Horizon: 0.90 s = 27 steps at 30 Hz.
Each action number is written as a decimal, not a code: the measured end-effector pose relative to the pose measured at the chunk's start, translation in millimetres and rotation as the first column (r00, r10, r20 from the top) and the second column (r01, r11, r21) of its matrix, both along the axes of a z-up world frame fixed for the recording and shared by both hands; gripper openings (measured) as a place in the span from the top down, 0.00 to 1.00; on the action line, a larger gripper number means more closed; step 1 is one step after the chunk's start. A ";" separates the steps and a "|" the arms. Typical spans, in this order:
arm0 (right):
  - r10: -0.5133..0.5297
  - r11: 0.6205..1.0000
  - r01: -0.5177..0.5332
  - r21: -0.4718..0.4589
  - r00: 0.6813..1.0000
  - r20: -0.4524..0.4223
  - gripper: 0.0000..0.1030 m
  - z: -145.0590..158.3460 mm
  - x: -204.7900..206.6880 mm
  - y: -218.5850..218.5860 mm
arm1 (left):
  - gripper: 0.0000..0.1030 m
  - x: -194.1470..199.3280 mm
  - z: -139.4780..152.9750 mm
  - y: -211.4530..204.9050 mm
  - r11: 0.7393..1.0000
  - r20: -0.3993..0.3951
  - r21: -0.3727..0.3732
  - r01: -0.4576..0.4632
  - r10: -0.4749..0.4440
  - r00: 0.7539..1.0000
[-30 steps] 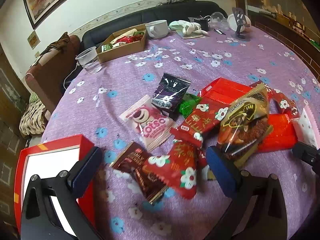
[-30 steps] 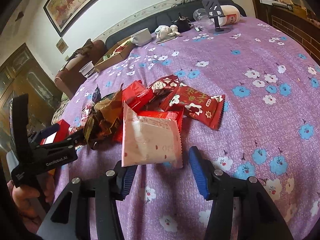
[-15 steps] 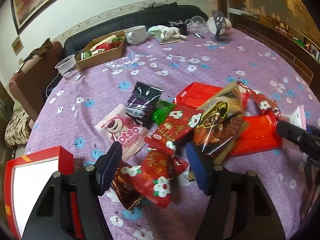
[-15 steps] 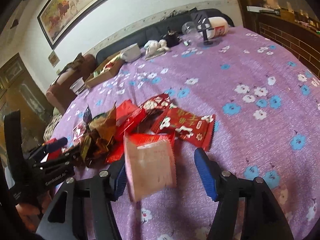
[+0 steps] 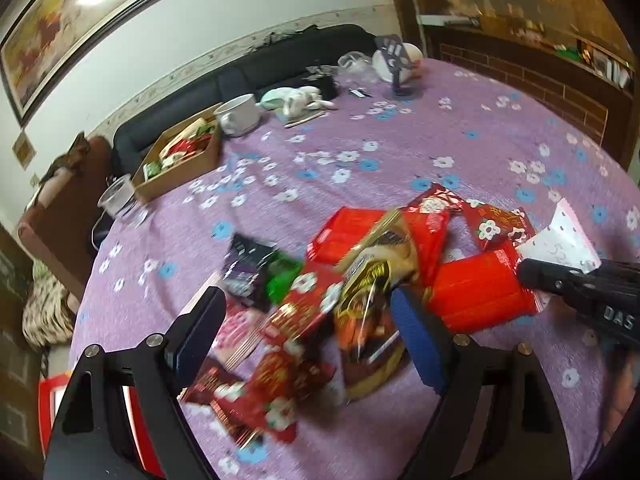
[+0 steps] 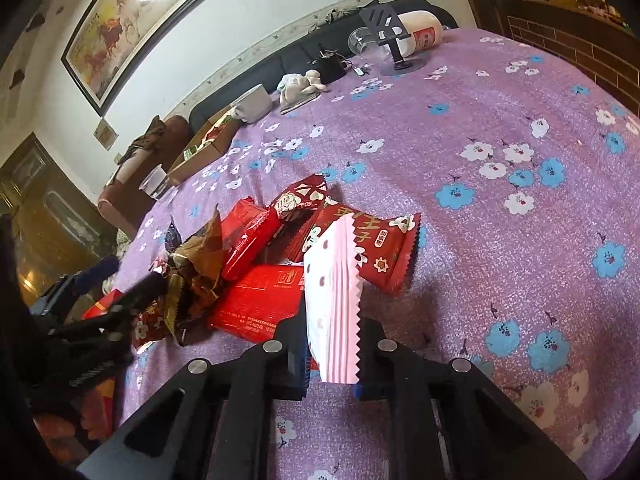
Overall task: Organize snacks
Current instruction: 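Grasp the pink-white pastry packet with the right gripper, then grasp the brown-gold wrapped snack with the left gripper while the right gripper lifts the pastry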
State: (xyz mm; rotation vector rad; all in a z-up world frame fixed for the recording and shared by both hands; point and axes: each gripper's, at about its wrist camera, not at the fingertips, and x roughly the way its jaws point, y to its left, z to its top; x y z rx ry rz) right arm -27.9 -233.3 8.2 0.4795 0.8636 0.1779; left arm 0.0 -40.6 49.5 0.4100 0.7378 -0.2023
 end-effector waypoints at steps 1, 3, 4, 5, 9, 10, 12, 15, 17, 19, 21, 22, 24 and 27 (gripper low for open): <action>0.000 1.000 0.000 0.006 1.000 0.001 0.86 0.1 -0.2 -0.5 | 0.17 1.7 -0.2 -3.5 1.000 0.013 0.009 0.003 -0.003 1.000; 0.001 1.000 -0.001 0.009 1.000 0.008 0.86 1.0 -0.4 -0.3 | 0.18 6.5 1.1 -6.9 1.000 0.016 0.005 0.007 -0.007 1.000; 0.001 1.000 -0.002 0.010 1.000 0.008 0.86 1.0 -0.3 -0.5 | 0.18 10.4 1.5 -8.0 1.000 0.004 -0.003 0.008 -0.008 1.000; 0.002 1.000 -0.002 0.012 1.000 0.006 0.86 0.6 -0.2 -0.6 | 0.18 11.2 2.4 -8.9 1.000 -0.004 -0.008 0.010 -0.010 1.000; -0.001 0.999 0.002 0.032 1.000 -0.006 0.86 -1.2 0.4 -2.7 | 0.18 7.0 7.1 -13.4 0.997 -0.039 -0.054 0.051 -0.053 0.998; -0.001 0.999 0.001 0.034 1.000 -0.005 0.86 -0.9 0.2 -2.8 | 0.18 7.3 6.8 -13.8 0.996 -0.052 -0.066 0.053 -0.057 0.997; 0.002 0.999 -0.002 0.032 1.000 0.000 0.86 0.3 0.0 -1.8 | 0.18 8.6 6.0 -14.0 0.995 -0.072 -0.088 0.051 -0.057 0.996; 0.006 1.000 -0.006 0.028 1.000 0.003 0.86 0.5 -0.7 -0.9 | 0.17 14.5 3.0 -13.2 0.993 -0.087 -0.110 0.036 -0.045 0.995; 0.006 1.000 -0.006 0.028 1.000 0.000 0.86 -0.4 -0.7 -0.8 | 0.17 18.1 0.7 -13.1 0.989 -0.106 -0.141 0.031 -0.046 0.993; 0.006 1.000 -0.006 0.030 1.000 -0.002 0.85 -0.5 -0.8 -0.7 | 0.17 20.1 -5.6 -16.4 0.982 -0.143 -0.182 0.046 -0.073 0.987; 0.007 1.000 -0.007 0.031 1.000 -0.003 0.85 -0.5 -0.6 -0.3 | 0.17 19.7 -15.9 -24.0 0.982 -0.197 -0.183 0.056 -0.093 0.976; 0.009 0.999 -0.009 0.033 1.000 -0.005 0.85 -0.8 -0.4 -0.4 | 0.17 17.2 -19.4 -26.8 0.982 -0.197 -0.180 0.059 -0.095 0.976; 0.010 0.999 -0.010 0.032 1.000 -0.009 0.85 -1.4 -0.1 -0.1 | 0.18 14.8 -18.1 -27.2 0.983 -0.173 -0.177 0.054 -0.085 0.981; 0.010 0.999 -0.010 0.035 1.000 -0.004 0.85 -1.0 -0.6 -0.1 | 0.41 17.0 -13.8 -22.3 0.974 -0.188 -0.223 0.042 -0.086 0.978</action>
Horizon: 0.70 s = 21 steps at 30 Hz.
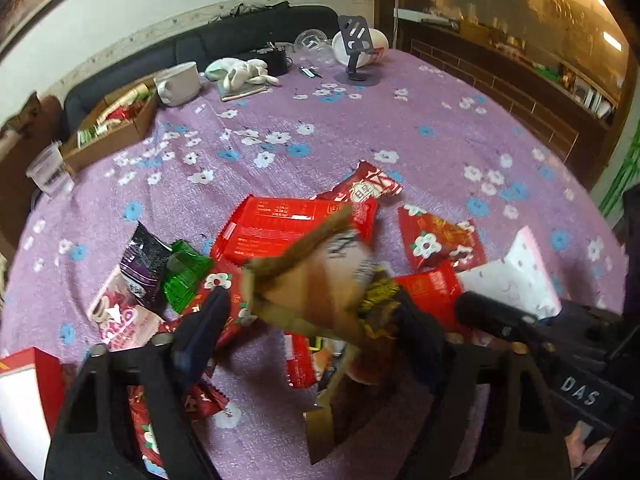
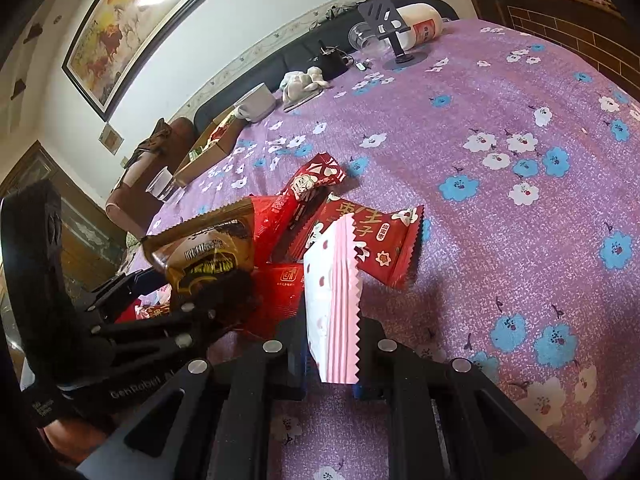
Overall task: Organize snacks
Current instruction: 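Grasp the brown-gold wrapped snack with the left gripper while the right gripper lifts the pastry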
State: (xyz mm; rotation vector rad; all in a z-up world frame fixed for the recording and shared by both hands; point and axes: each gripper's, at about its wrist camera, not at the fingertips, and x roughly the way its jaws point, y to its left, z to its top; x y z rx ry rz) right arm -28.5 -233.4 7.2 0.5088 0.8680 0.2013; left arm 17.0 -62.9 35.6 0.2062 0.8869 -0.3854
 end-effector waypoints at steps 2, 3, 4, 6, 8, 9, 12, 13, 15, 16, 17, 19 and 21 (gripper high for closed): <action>0.001 1.000 -0.001 0.000 1.000 0.004 0.85 0.6 0.0 0.1 | 0.55 1.2 0.8 2.1 1.000 -0.018 -0.018 0.001 -0.001 1.000; 0.001 1.000 -0.001 0.000 1.000 0.006 0.85 0.8 -0.2 -0.3 | 0.55 1.0 1.1 3.4 1.000 -0.015 -0.013 -0.008 0.008 1.000; 0.002 1.000 -0.002 0.000 1.000 0.008 0.86 1.0 -0.4 -0.1 | 0.56 1.7 0.5 4.8 1.000 -0.014 -0.013 -0.010 0.010 1.000; 0.005 1.000 -0.005 -0.001 1.000 0.013 0.86 1.6 -0.9 0.5 | 0.61 0.0 -0.5 10.8 0.999 -0.013 -0.034 -0.027 0.027 1.000; 0.006 1.000 -0.006 0.001 1.000 0.023 0.86 3.0 -2.2 0.1 | 0.63 -2.7 0.0 18.5 0.997 -0.017 -0.062 -0.047 0.046 0.999; 0.007 1.000 -0.007 0.001 0.999 0.031 0.86 4.3 -3.2 0.4 | 0.63 -4.7 1.0 21.8 0.996 -0.016 -0.071 -0.054 0.053 0.998; 0.019 1.000 -0.019 0.004 0.997 0.079 0.86 11.1 -8.0 2.3 | 0.63 -18.5 8.5 31.3 0.994 0.006 -0.087 -0.063 0.064 0.998; 0.025 1.000 -0.025 -0.001 0.995 0.093 0.86 13.0 -9.6 3.9 | 0.63 -27.5 13.6 35.8 0.994 0.025 -0.093 -0.064 0.066 0.997; 0.041 0.999 -0.041 -0.002 0.992 0.119 0.86 16.9 -12.3 6.5 | 0.63 -41.1 22.7 44.0 0.993 0.056 -0.100 -0.068 0.074 0.996; 0.046 0.999 -0.047 0.005 0.991 0.129 0.86 18.3 -13.7 6.9 | 0.63 -52.6 29.6 51.3 0.992 0.082 -0.101 -0.075 0.084 0.993; 0.045 0.999 -0.047 0.010 0.990 0.134 0.86 19.3 -14.5 6.4 | 0.63 -61.0 34.4 57.7 0.992 0.101 -0.098 -0.081 0.091 0.991; 0.036 0.998 -0.041 0.038 0.990 0.133 0.86 19.3 -17.3 4.6 | 0.63 -80.0 44.6 74.8 0.991 0.142 -0.085 -0.100 0.111 0.984; 0.035 0.996 -0.045 0.077 0.992 0.123 0.86 17.6 -22.1 6.4 | 0.63 -93.1 52.8 93.9 0.989 0.170 -0.085 -0.121 0.134 0.976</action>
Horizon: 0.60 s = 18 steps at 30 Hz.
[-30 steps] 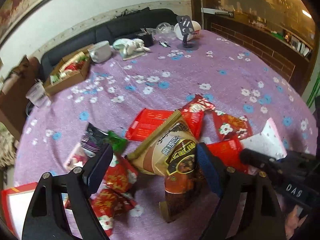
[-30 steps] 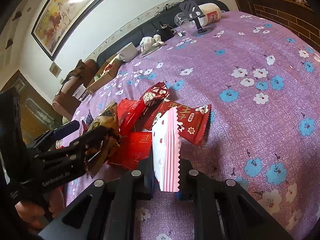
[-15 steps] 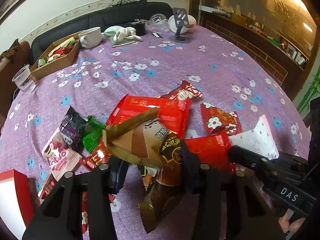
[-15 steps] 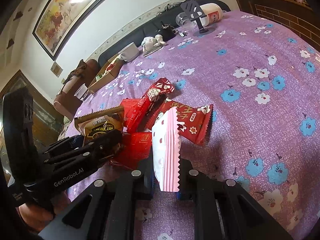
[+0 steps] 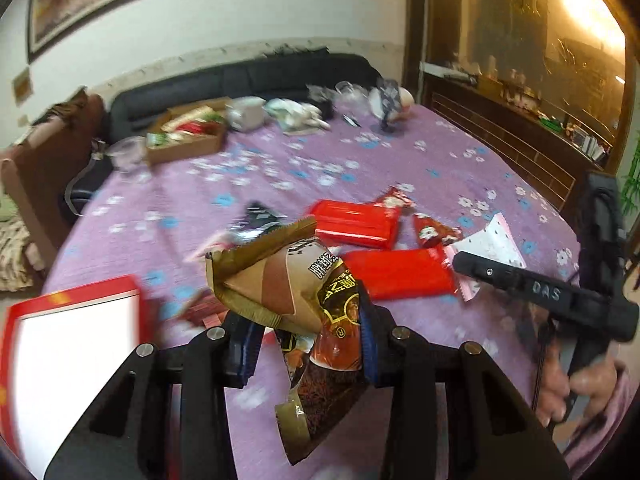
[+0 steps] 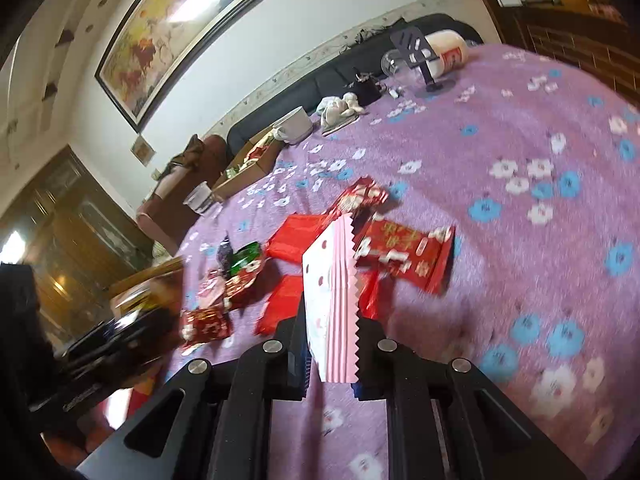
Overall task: Organize snacks
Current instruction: 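Grasp the brown-gold wrapped snack with the left gripper while the right gripper lifts the pastry, then carry both snacks over the white tray and open both grippers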
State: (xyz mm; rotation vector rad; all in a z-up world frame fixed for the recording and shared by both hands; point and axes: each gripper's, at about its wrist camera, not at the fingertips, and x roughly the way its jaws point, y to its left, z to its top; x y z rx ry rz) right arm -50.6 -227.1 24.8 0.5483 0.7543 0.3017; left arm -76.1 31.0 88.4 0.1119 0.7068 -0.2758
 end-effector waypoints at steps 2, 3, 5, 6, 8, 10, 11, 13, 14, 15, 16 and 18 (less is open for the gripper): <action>0.001 1.000 -0.001 -0.005 1.000 -0.010 0.86 0.8 -3.9 10.5 | 0.63 -16.6 7.7 25.9 0.999 0.032 0.001 -0.036 0.036 0.999; 0.012 1.000 -0.012 -0.004 1.000 -0.016 0.86 2.4 -5.2 19.8 | 0.63 -21.9 9.5 38.6 0.998 0.041 0.006 -0.059 0.058 0.997; 0.049 0.999 -0.048 0.014 0.999 -0.014 0.86 7.8 -7.0 38.3 | 0.63 -35.1 12.6 65.4 0.994 0.054 0.010 -0.109 0.108 0.993; 0.078 0.997 -0.078 0.018 0.997 -0.003 0.86 13.9 -8.8 55.1 | 0.63 -41.0 13.1 78.1 0.991 0.056 0.011 -0.136 0.135 0.989; 0.134 0.991 -0.134 0.004 0.991 0.022 0.86 25.2 -12.1 86.1 | 0.63 -50.6 12.9 105.5 0.981 0.051 0.013 -0.194 0.193 0.980; 0.203 0.979 -0.203 -0.002 0.978 0.039 0.86 34.5 -14.8 120.1 | 0.63 -56.9 10.0 134.3 0.968 0.040 0.005 -0.250 0.250 0.967; 0.235 0.972 -0.235 -0.006 0.971 0.042 0.86 37.7 -16.0 136.8 | 0.63 -59.2 7.9 143.0 0.963 0.036 0.005 -0.270 0.270 0.962; 0.305 0.952 -0.304 -0.023 0.951 0.043 0.86 42.4 -19.1 176.7 | 0.63 -63.6 2.7 163.0 0.948 0.024 0.002 -0.319 0.319 0.947; 0.338 0.941 -0.336 -0.035 0.940 0.042 0.86 43.8 -21.3 196.5 | 0.63 -65.4 -0.4 172.2 0.942 0.015 0.000 -0.336 0.336 0.942; 0.372 0.928 -0.370 -0.048 0.927 0.041 0.86 44.9 -24.0 216.6 | 0.63 -66.5 -4.2 179.8 0.936 0.004 0.003 -0.352 0.352 0.936; 0.397 0.917 -0.395 -0.057 0.917 0.040 0.86 43.8 -27.9 231.1 | 0.63 -67.0 -8.4 185.3 0.929 -0.003 0.013 -0.369 0.369 0.930; 0.451 0.891 -0.448 -0.073 0.892 0.036 0.86 43.7 -33.2 263.7 | 0.63 -67.5 -14.5 193.2 0.921 -0.011 0.023 -0.388 0.388 0.921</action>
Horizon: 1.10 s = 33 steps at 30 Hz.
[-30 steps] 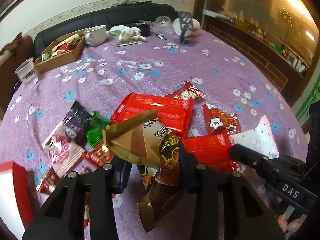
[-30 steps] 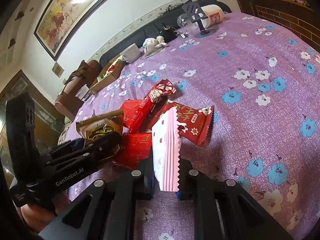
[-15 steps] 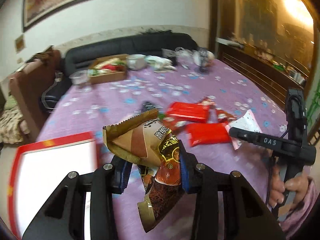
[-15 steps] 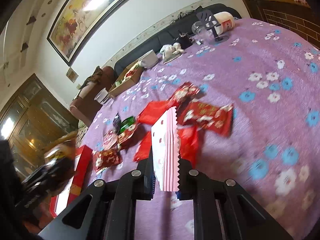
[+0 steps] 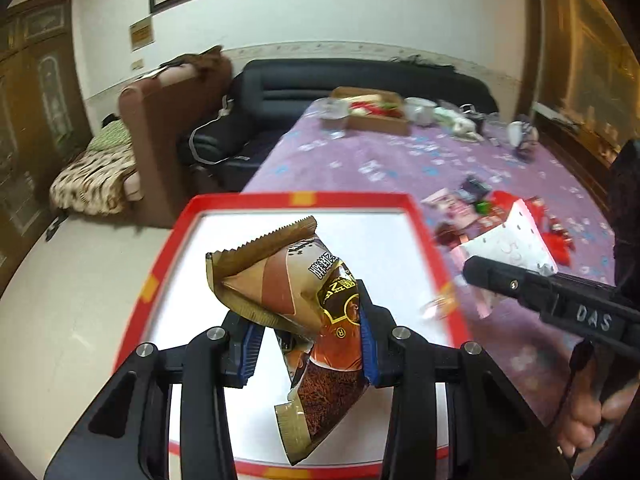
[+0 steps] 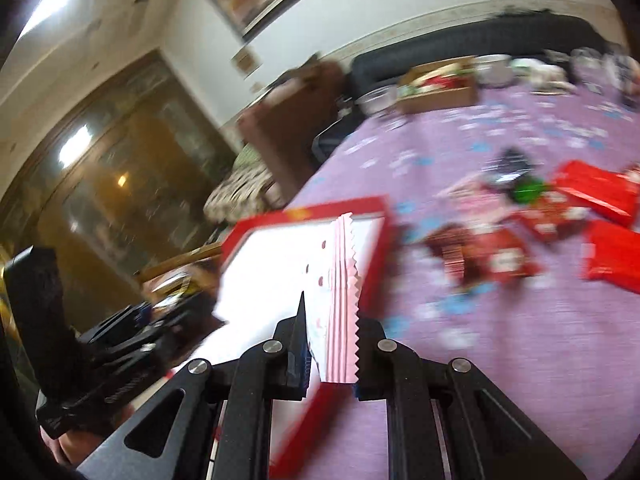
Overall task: Organize snacks
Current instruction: 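Carry both snacks over the white tray and open both grippers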
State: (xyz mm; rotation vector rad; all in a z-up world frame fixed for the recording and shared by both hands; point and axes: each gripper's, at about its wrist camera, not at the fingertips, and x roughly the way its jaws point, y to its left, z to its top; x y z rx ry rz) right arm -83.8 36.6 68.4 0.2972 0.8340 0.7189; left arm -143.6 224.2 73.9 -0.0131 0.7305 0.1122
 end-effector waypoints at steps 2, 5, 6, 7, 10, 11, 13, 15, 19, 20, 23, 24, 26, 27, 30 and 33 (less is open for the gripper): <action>0.036 0.999 -0.036 -0.019 0.999 0.002 0.86 -0.4 -2.7 24.9 | 0.63 -0.2 -6.9 10.1 1.000 -0.013 -0.005 -0.023 0.023 1.000; 0.068 0.997 -0.068 -0.048 0.998 -0.001 0.86 -2.7 -2.9 51.8 | 0.62 0.1 -14.4 21.0 0.999 -0.033 -0.002 -0.048 0.048 0.998; 0.076 0.995 -0.076 -0.059 0.997 -0.005 0.86 -4.1 -2.1 59.4 | 0.62 1.4 -17.1 24.9 0.998 -0.041 -0.002 -0.056 0.056 0.998; 0.081 0.994 -0.081 -0.072 0.997 -0.008 0.86 -5.4 -1.5 65.7 | 0.62 3.4 -21.0 27.3 0.998 -0.052 -0.001 -0.068 0.068 0.996; 0.077 0.991 -0.078 -0.106 0.997 -0.009 0.83 -6.5 -3.6 74.9 | 0.62 4.6 -27.3 35.4 0.996 -0.071 0.014 -0.091 0.092 0.993; 0.071 0.990 -0.072 -0.118 0.997 -0.012 0.83 -7.2 -3.0 76.5 | 0.61 5.3 -29.0 36.0 0.995 -0.078 0.023 -0.098 0.099 0.992; 0.071 0.989 -0.071 -0.128 0.997 -0.006 0.78 -6.3 -2.4 75.3 | 0.58 4.3 -29.9 35.3 0.994 -0.076 0.030 -0.102 0.104 0.992; 0.055 0.989 -0.052 -0.138 0.998 0.020 0.63 -2.4 -4.9 69.0 | 0.44 1.8 -27.0 37.2 0.992 -0.056 0.049 -0.118 0.120 0.991; 0.023 0.995 -0.016 -0.100 0.998 0.067 0.52 11.3 -9.9 44.6 | 0.24 -5.3 -11.4 31.0 0.976 0.033 0.144 -0.166 0.163 0.986; 0.015 0.995 -0.008 -0.096 0.997 0.074 0.51 14.4 -11.0 39.3 | 0.23 -7.1 -6.4 28.7 0.972 0.055 0.161 -0.172 0.165 0.985; -0.008 0.995 0.018 -0.099 0.994 0.105 0.43 19.8 -10.1 8.9 | 0.23 -11.1 5.6 17.9 0.981 0.087 0.152 -0.117 0.105 0.991; -0.030 0.992 0.044 -0.115 0.992 0.120 0.41 18.8 -9.0 -8.3 | 0.20 -11.5 7.4 12.9 0.985 0.086 0.146 -0.089 0.077 0.993; -0.075 0.985 0.094 -0.143 0.988 0.133 0.39 15.5 -3.6 -40.1 | 0.20 -8.4 9.5 -2.1 0.990 0.074 0.136 -0.025 0.015 0.997; -0.103 0.980 0.123 -0.154 0.986 0.132 0.39 12.1 0.6 -59.8 | 0.20 -5.7 9.4 -12.4 0.990 0.067 0.138 0.011 -0.021 0.998; -0.179 0.966 0.192 -0.176 0.980 0.087 0.39 2.0 18.1 -118.5 | 0.20 3.7 5.8 -44.9 0.980 0.041 0.173 0.099 -0.108 0.993; -0.221 0.945 0.226 -0.236 0.974 0.051 0.37 -8.2 33.8 -164.7 | 0.20 14.8 2.9 -76.1 0.965 0.004 0.175 0.198 -0.202 0.979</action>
